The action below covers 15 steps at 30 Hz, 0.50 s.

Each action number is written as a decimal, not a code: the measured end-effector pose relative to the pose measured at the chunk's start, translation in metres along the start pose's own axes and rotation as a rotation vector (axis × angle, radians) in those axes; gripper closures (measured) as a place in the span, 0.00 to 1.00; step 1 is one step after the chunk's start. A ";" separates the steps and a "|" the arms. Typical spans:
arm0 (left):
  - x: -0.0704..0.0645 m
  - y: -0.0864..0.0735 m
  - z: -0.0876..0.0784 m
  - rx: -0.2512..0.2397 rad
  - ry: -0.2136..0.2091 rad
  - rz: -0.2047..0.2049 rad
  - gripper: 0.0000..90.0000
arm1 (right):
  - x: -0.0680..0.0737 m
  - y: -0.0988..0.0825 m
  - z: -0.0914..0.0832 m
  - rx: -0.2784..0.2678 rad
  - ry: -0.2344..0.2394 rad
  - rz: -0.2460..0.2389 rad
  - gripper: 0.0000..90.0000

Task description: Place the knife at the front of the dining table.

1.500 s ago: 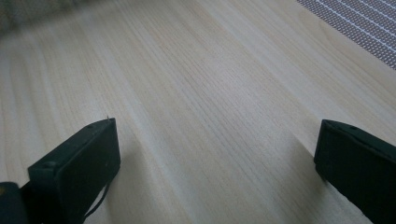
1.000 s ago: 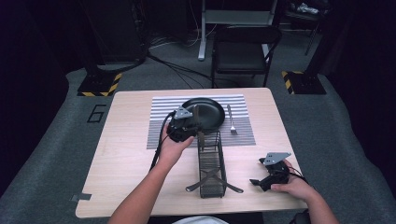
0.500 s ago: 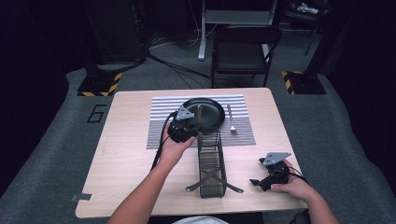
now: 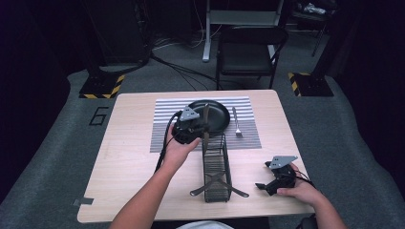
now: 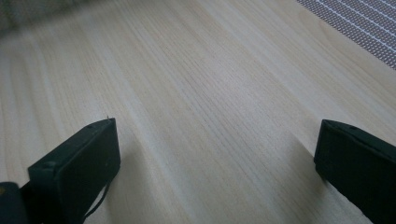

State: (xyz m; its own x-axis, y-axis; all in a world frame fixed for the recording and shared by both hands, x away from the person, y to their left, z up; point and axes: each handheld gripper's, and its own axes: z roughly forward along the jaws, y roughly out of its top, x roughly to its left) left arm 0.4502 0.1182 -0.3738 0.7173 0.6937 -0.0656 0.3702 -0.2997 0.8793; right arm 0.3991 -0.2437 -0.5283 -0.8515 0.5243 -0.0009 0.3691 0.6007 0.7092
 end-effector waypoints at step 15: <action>-0.002 0.024 -0.019 -0.052 -0.002 0.001 0.92 | 0.000 0.000 0.000 0.000 0.000 0.001 0.00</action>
State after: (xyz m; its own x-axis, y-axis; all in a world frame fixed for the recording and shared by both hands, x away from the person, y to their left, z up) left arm 0.4460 0.1219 -0.3437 0.7189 0.6921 -0.0651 0.3382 -0.2664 0.9026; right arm 0.3990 -0.2436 -0.5283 -0.8508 0.5255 -0.0002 0.3703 0.5998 0.7093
